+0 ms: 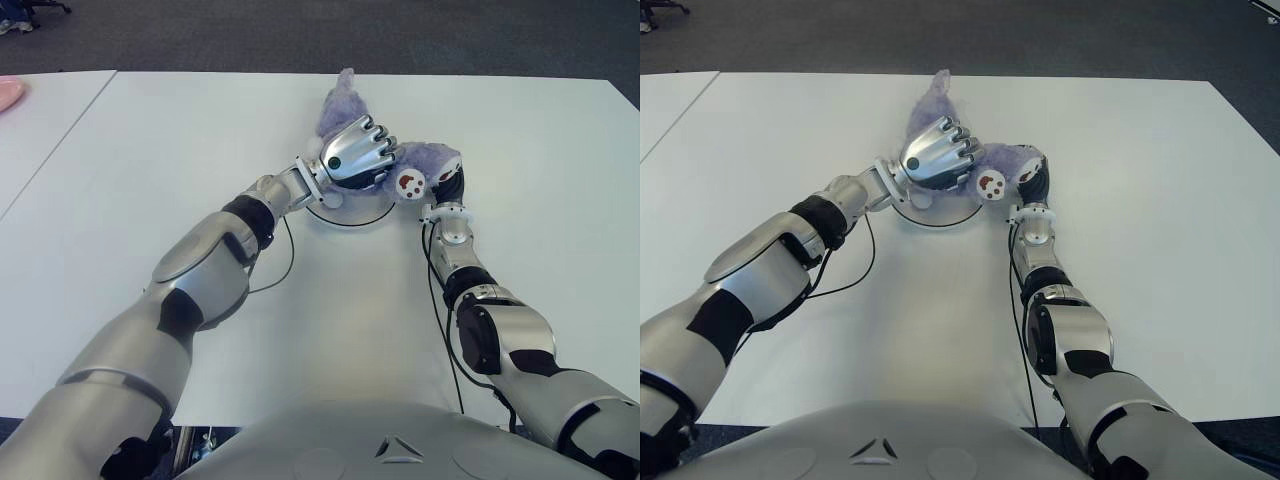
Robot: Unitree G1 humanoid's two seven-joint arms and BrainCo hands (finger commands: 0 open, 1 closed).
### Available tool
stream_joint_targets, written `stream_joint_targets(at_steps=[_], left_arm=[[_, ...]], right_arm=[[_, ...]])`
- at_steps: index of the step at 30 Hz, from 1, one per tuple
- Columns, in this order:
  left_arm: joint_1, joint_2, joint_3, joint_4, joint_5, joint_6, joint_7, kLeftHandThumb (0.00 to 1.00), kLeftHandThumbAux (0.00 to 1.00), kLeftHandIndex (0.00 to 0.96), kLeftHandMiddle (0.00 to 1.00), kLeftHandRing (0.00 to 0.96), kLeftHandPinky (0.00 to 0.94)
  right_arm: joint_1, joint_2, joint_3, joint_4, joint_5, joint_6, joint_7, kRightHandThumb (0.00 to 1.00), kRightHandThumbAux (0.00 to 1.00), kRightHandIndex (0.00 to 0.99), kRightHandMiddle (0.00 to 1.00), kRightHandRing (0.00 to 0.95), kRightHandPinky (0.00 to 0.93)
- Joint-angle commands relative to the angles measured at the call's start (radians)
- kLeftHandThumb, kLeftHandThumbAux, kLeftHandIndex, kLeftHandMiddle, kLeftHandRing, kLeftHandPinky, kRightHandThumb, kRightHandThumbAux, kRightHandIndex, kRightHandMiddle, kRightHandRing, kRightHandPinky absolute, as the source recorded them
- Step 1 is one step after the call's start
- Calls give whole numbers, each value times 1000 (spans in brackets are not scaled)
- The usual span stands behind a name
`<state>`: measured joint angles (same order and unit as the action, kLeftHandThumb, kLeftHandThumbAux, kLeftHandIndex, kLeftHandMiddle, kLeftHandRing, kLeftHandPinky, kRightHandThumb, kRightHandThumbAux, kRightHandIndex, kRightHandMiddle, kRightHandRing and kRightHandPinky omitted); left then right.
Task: Put the doll into the plate.
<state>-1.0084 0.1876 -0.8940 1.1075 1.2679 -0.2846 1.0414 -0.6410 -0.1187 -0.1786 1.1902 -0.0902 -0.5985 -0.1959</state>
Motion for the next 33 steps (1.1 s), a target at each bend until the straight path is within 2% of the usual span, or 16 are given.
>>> stream_joint_targets(at_steps=[1,5,12,15,16,17,18,19,22,25,27,33], left_arm=[[-12,-11,-53,44,30,35,18,723,701,442,822,831,859],[-11,13,-64,-7,33,40,3,716,701,442,809,826,843],[14,45,-66,-100,33,55,-60,688,709,429,713,753,768],[43,68,-57,-181,26,58,-97,685,710,426,690,731,747],[52,77,-54,-212,24,58,-113,492,648,421,653,683,697],[63,90,-49,-252,21,57,-135,421,627,419,639,665,679],[72,99,-45,-281,19,58,-151,305,573,374,562,566,570],[80,109,-42,-309,17,59,-168,231,539,345,512,502,499],[99,130,-34,-372,16,66,-213,101,456,208,341,316,282],[114,150,-30,-434,21,74,-269,33,387,91,197,166,111],[119,159,-28,-460,24,77,-293,16,361,54,149,119,57],[136,194,-22,-567,35,86,-387,1,286,5,29,20,5]], right_arm=[[239,40,-11,160,4,103,17,1000,676,361,451,527,430],[240,41,-12,159,5,103,18,1000,677,365,449,534,420],[239,41,-8,159,0,104,5,1000,676,369,444,529,433],[240,43,-5,159,-6,90,-13,1000,676,370,445,534,424],[241,44,-4,158,-7,86,-17,1000,676,371,446,538,420],[242,44,-5,158,-7,82,-19,1000,676,372,446,539,419],[243,44,-5,158,-6,80,-19,1000,676,373,447,541,419],[243,45,-7,157,-4,78,-16,1000,676,373,447,542,420],[244,46,-11,157,1,72,-11,1000,676,371,453,553,419],[243,48,-14,157,4,69,-11,1000,677,358,460,564,420],[243,48,-15,157,6,68,-12,1000,678,354,460,567,420],[241,63,-37,157,19,24,-32,1000,680,353,447,571,414]])
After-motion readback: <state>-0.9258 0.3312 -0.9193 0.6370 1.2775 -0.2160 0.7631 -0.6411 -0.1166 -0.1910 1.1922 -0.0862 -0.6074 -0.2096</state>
